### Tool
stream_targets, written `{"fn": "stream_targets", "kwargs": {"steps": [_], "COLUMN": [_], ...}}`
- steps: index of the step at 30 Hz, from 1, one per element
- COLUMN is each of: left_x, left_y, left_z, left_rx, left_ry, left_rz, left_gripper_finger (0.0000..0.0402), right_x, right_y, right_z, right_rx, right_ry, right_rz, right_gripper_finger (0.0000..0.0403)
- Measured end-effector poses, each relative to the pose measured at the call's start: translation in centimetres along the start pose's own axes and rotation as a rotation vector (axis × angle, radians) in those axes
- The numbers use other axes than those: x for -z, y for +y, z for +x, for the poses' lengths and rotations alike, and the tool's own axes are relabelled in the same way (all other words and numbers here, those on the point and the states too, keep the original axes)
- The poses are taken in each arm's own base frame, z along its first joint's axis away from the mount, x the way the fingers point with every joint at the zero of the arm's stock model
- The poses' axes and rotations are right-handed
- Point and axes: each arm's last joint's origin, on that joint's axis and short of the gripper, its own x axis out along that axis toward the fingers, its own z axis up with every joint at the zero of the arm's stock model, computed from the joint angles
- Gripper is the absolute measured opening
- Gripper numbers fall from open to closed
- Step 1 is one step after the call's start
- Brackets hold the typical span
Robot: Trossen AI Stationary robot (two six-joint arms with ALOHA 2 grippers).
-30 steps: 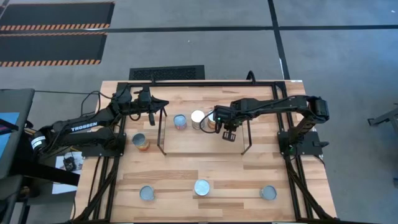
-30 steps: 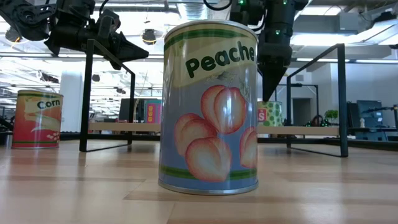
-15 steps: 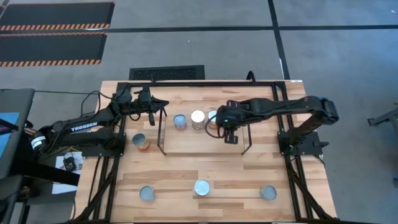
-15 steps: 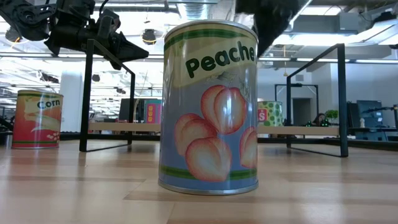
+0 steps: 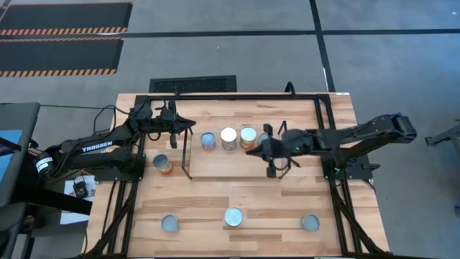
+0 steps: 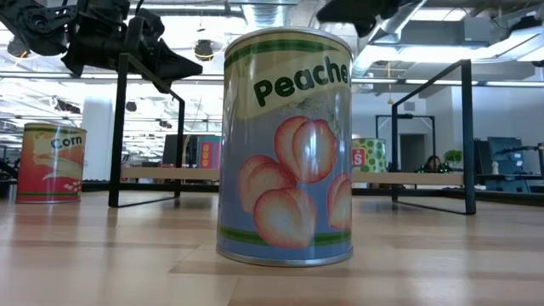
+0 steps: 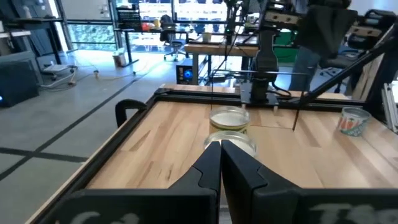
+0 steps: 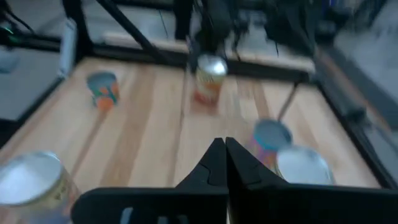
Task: Pick and place cans onto a shelf
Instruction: Put the canned peaches on the shelf
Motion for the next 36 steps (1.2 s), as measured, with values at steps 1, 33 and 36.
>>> {"fn": "stream_targets", "kwargs": {"steps": [1,33,36], "left_x": [-0.1,-0.4,-0.7], "left_y": [-0.1,-9.1,-10.1], "left_z": [0.0,0.2,0.1], "left_rx": [0.003,0.171,0.176], "left_ry": [-0.004,0.026,0.038], "left_rz": [0.004,0.119,0.128], "left_gripper_finger": [0.0000,0.0000,0.0000], "right_x": [0.2,3.2,3.8], "right_y": [0.3,15.1,16.5], "right_z": [-0.1,-1.5,-1.8], "right_rx": [-0.002,-0.167,-0.203], "right_ry": [-0.045,-0.081,-0.062], "right_rz": [-0.014,-0.025,-0.048], "right_gripper_finger": [0.0004,0.0002,0.0003]}}
